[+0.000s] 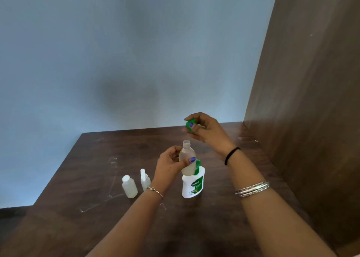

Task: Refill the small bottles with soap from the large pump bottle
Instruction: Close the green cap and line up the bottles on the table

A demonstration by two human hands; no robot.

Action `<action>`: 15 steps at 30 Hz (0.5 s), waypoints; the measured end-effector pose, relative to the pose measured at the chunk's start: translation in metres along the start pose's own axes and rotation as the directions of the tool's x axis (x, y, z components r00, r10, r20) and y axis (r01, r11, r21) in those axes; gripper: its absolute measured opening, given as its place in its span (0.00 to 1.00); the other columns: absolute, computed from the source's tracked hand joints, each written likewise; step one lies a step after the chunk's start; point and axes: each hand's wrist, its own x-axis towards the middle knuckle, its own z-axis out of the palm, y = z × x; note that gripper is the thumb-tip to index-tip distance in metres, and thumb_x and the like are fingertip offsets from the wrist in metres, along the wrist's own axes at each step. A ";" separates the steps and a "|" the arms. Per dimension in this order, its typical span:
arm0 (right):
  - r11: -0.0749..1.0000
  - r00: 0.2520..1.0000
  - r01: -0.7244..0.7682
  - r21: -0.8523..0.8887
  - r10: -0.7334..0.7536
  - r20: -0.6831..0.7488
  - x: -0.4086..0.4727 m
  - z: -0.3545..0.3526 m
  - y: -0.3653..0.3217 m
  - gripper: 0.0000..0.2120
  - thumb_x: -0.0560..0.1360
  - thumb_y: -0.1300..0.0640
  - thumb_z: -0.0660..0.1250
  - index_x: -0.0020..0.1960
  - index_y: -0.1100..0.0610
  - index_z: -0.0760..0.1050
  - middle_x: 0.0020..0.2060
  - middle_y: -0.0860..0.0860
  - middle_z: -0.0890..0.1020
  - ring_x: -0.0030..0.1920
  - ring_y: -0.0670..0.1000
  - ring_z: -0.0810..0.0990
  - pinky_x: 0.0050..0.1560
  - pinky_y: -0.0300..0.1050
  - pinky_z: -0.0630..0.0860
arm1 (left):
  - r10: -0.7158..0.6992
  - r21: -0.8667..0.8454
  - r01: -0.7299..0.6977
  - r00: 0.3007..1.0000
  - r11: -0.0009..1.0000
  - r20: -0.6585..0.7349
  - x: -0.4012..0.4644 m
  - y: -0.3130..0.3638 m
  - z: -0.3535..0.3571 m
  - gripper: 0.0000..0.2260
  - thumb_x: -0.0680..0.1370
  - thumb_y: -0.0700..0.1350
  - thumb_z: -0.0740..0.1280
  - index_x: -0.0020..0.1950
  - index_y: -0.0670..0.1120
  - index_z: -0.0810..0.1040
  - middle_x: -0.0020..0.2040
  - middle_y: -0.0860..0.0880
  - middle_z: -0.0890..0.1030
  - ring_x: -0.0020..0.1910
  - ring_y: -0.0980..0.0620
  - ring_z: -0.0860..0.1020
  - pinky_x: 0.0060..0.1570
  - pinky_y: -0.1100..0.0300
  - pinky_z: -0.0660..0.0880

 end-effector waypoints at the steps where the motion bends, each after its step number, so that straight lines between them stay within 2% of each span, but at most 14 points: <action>1: 1.000 1.000 0.012 -0.027 -0.012 0.015 0.001 0.010 -0.003 0.07 0.76 0.68 0.62 0.53 0.62 0.74 0.48 0.55 0.78 0.44 0.46 0.82 0.47 0.35 0.79 | 0.007 0.008 -0.007 1.000 1.000 -0.016 0.001 0.003 -0.006 0.13 0.67 0.39 0.74 0.48 0.47 0.77 0.46 0.47 0.82 0.44 0.52 0.80 0.43 0.64 0.77; 5: 0.995 0.998 0.039 -0.091 -0.035 0.047 0.005 0.037 -0.001 0.07 0.71 0.68 0.69 0.46 0.60 0.74 0.45 0.54 0.81 0.42 0.43 0.81 0.45 0.32 0.78 | 0.017 0.051 -0.013 0.997 0.999 -0.073 0.002 0.007 -0.028 0.16 0.66 0.41 0.75 0.52 0.44 0.78 0.48 0.44 0.82 0.45 0.50 0.80 0.46 0.60 0.77; 9: 0.977 0.997 0.054 -0.208 -0.040 0.068 0.008 0.040 0.004 0.11 0.69 0.65 0.72 0.42 0.54 0.73 0.43 0.52 0.82 0.44 0.48 0.81 0.48 0.38 0.78 | 0.016 0.069 -0.009 0.995 0.998 -0.098 -0.003 0.004 -0.038 0.15 0.66 0.41 0.75 0.51 0.44 0.78 0.47 0.44 0.82 0.45 0.49 0.80 0.45 0.61 0.77; 12: 0.945 0.989 0.072 -0.318 -0.028 0.143 0.009 0.035 0.004 0.10 0.70 0.64 0.72 0.47 0.53 0.74 0.49 0.55 0.83 0.51 0.51 0.81 0.55 0.44 0.78 | 0.016 0.091 -0.008 0.996 0.996 -0.091 -0.004 0.004 -0.042 0.13 0.67 0.41 0.75 0.50 0.45 0.78 0.46 0.47 0.82 0.45 0.52 0.79 0.43 0.66 0.76; 15: 0.860 0.961 0.159 -0.484 -0.022 0.276 0.011 0.029 -0.004 0.11 0.71 0.64 0.70 0.52 0.56 0.77 0.52 0.53 0.82 0.53 0.50 0.81 0.58 0.43 0.76 | -0.001 0.097 0.009 0.996 0.995 -0.087 -0.004 0.005 -0.045 0.15 0.67 0.41 0.75 0.51 0.44 0.78 0.46 0.47 0.82 0.43 0.54 0.79 0.42 0.68 0.76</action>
